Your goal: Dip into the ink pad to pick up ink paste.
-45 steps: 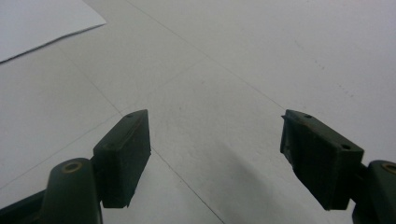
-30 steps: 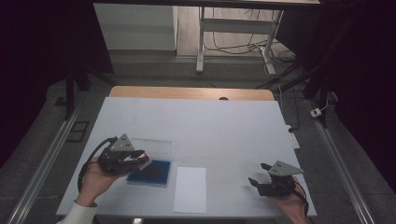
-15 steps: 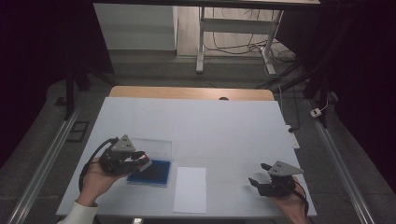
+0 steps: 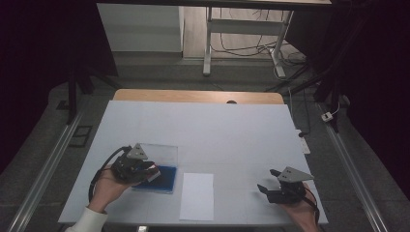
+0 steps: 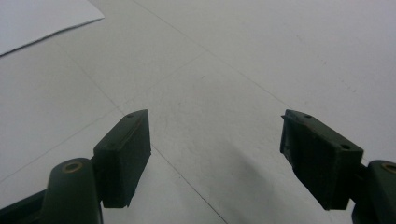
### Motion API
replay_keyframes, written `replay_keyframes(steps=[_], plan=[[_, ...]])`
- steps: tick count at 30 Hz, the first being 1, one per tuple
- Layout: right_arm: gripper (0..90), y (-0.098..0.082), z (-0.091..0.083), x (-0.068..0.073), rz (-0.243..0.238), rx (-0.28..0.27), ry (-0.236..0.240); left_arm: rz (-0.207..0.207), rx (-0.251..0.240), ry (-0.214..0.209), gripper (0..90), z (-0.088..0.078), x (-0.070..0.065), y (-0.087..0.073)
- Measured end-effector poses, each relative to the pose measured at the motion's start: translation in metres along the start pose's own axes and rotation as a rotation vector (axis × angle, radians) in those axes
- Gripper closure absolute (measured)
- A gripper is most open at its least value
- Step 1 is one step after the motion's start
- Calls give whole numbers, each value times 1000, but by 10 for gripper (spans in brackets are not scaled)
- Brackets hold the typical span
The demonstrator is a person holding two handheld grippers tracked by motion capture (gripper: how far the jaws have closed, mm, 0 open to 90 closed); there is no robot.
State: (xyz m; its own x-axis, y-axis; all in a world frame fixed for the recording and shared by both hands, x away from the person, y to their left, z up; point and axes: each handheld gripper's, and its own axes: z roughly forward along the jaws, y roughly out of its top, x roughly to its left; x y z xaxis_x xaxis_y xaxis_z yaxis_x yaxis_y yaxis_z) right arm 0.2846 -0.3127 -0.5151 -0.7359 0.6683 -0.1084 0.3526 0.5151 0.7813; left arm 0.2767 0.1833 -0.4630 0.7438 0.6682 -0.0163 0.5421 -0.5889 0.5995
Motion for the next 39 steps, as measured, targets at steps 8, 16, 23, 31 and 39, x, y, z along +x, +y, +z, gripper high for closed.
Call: replay_keyframes(steps=[8,16,23,31,39], plan=[[241,0,0,0,-5,0,0,-2,31,-7,707,13,1,-2],[241,0,0,0,-5,0,0,-6,40,-4,707,17,2,-4],[241,-1,1,0,-3,-4,-2,-15,44,-3,706,20,3,-5],[241,0,0,1,-7,6,0,-3,59,26,709,22,-3,-3],[242,0,1,1,-4,7,0,-11,67,15,710,23,-1,-3]])
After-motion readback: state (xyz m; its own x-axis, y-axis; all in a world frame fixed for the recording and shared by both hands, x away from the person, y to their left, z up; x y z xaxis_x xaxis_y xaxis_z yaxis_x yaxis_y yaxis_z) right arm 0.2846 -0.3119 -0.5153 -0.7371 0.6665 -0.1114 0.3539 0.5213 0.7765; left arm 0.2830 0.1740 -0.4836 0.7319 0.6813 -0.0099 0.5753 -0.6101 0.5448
